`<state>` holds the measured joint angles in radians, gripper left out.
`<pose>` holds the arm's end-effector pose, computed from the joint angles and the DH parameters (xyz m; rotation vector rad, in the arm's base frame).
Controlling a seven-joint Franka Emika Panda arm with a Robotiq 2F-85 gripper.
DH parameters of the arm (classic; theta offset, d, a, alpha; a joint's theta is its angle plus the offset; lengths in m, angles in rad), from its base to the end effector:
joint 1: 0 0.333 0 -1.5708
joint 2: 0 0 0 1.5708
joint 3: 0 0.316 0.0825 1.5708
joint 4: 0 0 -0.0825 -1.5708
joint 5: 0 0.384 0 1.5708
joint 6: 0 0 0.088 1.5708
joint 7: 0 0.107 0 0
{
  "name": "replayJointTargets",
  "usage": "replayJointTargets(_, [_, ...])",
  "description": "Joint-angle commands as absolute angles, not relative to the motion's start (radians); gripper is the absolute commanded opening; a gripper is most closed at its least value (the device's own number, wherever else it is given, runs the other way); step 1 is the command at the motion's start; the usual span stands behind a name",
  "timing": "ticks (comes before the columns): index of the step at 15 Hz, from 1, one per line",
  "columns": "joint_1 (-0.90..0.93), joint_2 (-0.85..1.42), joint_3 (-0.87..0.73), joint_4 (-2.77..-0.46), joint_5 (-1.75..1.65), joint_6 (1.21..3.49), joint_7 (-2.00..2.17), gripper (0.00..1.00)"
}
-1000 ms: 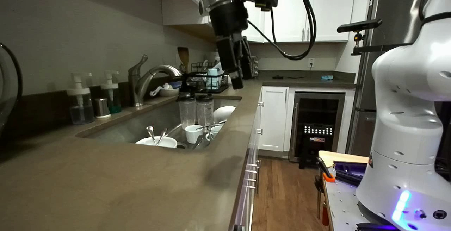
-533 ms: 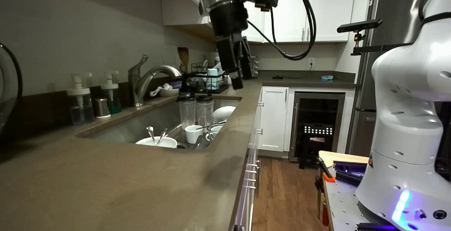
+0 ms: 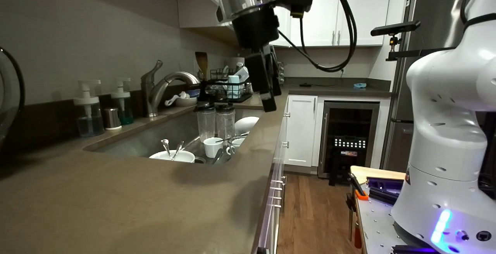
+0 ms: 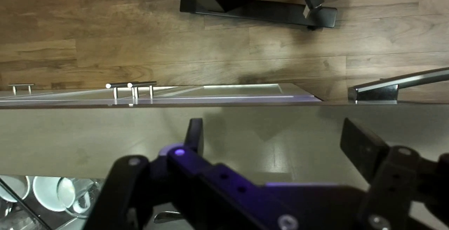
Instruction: Open the tap
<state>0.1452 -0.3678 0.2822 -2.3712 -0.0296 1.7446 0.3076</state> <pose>0.3690 0.1689 0.4398 2.9069 0.1414 -0.3082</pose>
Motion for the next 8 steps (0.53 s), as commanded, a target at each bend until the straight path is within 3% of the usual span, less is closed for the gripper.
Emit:
replayJointTargets(1, [0.160,-0.368,0.301,-2.388,-0.075,1.776,0.359,1.00])
replayJointTargets(8, [0.113,-0.371,0.278,-2.358,-0.166,1.908,0.450,1.00])
